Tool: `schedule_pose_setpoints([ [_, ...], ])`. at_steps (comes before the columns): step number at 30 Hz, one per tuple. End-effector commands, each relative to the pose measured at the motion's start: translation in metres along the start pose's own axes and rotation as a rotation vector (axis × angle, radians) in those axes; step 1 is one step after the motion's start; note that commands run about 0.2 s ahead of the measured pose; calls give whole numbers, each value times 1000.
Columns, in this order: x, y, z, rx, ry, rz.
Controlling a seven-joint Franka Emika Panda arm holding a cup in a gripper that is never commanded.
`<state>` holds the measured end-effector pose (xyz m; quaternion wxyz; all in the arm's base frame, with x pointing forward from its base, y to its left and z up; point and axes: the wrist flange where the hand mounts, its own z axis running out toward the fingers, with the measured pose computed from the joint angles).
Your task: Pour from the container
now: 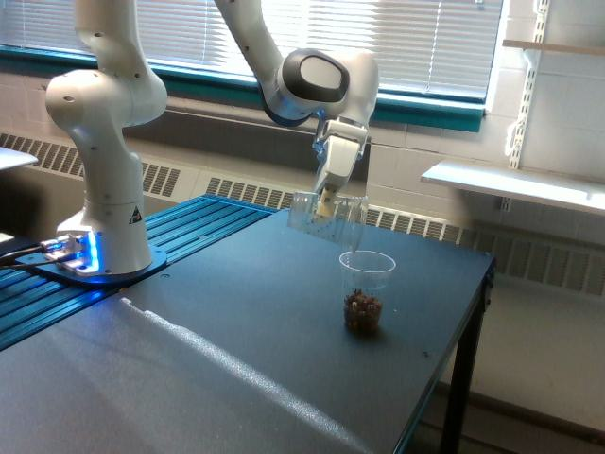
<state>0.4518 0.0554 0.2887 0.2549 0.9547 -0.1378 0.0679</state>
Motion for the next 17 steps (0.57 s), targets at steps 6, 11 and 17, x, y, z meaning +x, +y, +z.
schedule_pose_setpoints([
  [6, 8, -3, -14, 15, 16, -2],
  [11, 9, -2, -15, 24, 18, 9],
  [17, 9, -1, -15, 31, 27, 17],
])
